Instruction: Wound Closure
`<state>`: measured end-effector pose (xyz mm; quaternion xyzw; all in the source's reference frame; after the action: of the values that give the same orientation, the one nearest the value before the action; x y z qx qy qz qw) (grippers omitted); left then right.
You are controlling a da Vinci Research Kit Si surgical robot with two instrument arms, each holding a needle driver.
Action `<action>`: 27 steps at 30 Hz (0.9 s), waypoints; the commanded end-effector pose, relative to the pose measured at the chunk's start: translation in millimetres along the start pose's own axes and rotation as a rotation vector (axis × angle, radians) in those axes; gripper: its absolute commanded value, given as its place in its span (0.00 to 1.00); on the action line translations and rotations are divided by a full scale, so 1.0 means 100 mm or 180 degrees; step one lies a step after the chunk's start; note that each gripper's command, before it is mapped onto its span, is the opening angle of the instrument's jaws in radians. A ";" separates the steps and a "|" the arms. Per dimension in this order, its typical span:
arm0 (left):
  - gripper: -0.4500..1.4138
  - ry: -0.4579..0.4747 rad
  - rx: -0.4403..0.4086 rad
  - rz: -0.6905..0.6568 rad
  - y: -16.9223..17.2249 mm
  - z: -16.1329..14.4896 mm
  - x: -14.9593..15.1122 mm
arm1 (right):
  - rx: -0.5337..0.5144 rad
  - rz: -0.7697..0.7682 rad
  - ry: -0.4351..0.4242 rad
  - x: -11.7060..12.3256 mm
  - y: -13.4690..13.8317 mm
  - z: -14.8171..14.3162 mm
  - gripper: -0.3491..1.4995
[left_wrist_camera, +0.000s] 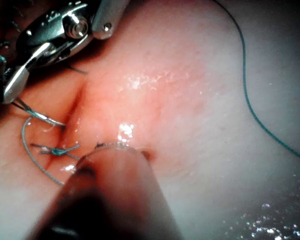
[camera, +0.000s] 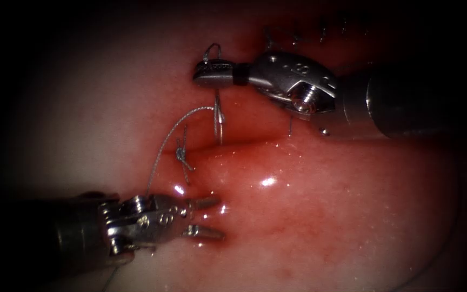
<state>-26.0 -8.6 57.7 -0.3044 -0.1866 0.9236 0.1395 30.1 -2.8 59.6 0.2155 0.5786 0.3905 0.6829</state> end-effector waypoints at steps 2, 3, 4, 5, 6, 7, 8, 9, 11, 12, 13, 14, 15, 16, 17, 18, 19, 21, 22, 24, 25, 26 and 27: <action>0.58 0.0003 -0.0003 0.0002 0.001 0.008 0.001 | 0.0007 0.0177 0.0017 -0.004 0.000 0.012 0.00; 0.58 -0.0006 -0.0006 0.0002 0.001 0.008 0.002 | 0.0009 0.0214 0.0025 -0.005 -0.001 0.013 0.00; 0.58 -0.0006 -0.0006 0.0001 0.001 0.008 0.002 | 0.0014 0.0308 0.0021 -0.005 -0.002 0.014 0.00; 0.58 -0.0006 -0.0006 0.0000 0.001 0.008 0.002 | 0.0015 0.0422 0.0027 -0.005 -0.003 0.014 0.00; 0.58 -0.0006 -0.0006 0.0001 0.001 0.008 0.002 | 0.0031 0.0534 0.0018 -0.006 -0.003 0.015 0.00; 0.58 -0.0006 -0.0006 0.0001 0.001 0.008 0.002 | 0.0050 0.0680 0.0008 -0.006 -0.003 0.015 0.00; 0.58 -0.0006 -0.0006 0.0001 0.001 0.008 0.002 | 0.0073 0.0752 -0.0002 -0.007 -0.003 0.015 0.00; 0.58 -0.0006 -0.0006 0.0001 0.002 0.008 0.002 | 0.0090 0.0824 0.0000 -0.008 -0.003 0.015 0.00; 0.58 -0.0006 -0.0006 0.0001 0.002 0.008 0.002 | 0.0141 0.0965 -0.0004 -0.009 -0.004 0.015 0.00; 0.58 -0.0006 -0.0006 0.0001 0.002 0.008 0.002 | 0.0165 0.1036 -0.0006 -0.010 -0.004 0.015 0.00; 0.58 -0.0006 -0.0006 0.0001 0.002 0.008 0.002 | 0.0192 0.1126 -0.0010 -0.011 -0.005 0.015 0.00; 0.58 -0.0006 -0.0006 0.0001 0.002 0.008 0.002 | 0.0205 0.1181 -0.0018 -0.011 -0.005 0.015 0.00; 0.58 -0.0015 -0.0010 0.0002 0.002 0.008 0.002 | 0.0227 0.1332 -0.0014 -0.011 -0.006 0.015 0.00; 0.58 -0.0018 -0.0001 0.0002 0.002 0.008 0.002 | 0.0235 0.1370 -0.0009 -0.011 -0.007 0.015 0.00; 0.58 -0.0018 -0.0002 0.0003 0.002 0.008 0.001 | 0.0255 0.1425 -0.0010 -0.011 -0.008 0.015 0.00; 0.58 -0.0018 -0.0003 0.0004 0.002 0.008 0.001 | 0.0274 0.1461 -0.0010 -0.012 -0.009 0.015 0.00; 0.58 -0.0018 -0.0003 0.0004 0.002 0.007 0.001 | 0.0312 0.1513 -0.0019 -0.013 -0.010 0.015 0.00; 0.58 -0.0018 -0.0004 0.0005 0.002 0.007 0.001 | 0.0368 0.1600 -0.0050 -0.014 -0.014 0.015 0.00; 0.58 -0.0018 -0.0005 0.0005 0.002 0.007 0.001 | 0.0447 0.1684 -0.0094 -0.017 -0.019 0.015 0.00; 0.58 -0.0017 -0.0005 0.0006 0.002 0.007 0.001 | 0.0514 0.1750 -0.0124 -0.020 -0.026 0.014 0.00; 0.58 -0.0017 -0.0006 0.0007 0.001 0.007 0.001 | 0.0535 0.1783 -0.0159 -0.022 -0.030 0.014 0.00; 0.58 -0.0017 -0.0008 0.0008 0.001 0.007 0.000 | 0.0564 0.1779 -0.0174 -0.024 -0.034 0.014 0.00; 0.58 -0.0017 -0.0008 0.0009 0.001 0.006 0.000 | 0.0592 0.1812 -0.0204 -0.026 -0.039 0.013 0.00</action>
<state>-25.7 -8.7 57.6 -0.3022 -0.1877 0.9244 0.1374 31.5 -7.1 57.9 0.4477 0.5036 0.5057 0.5387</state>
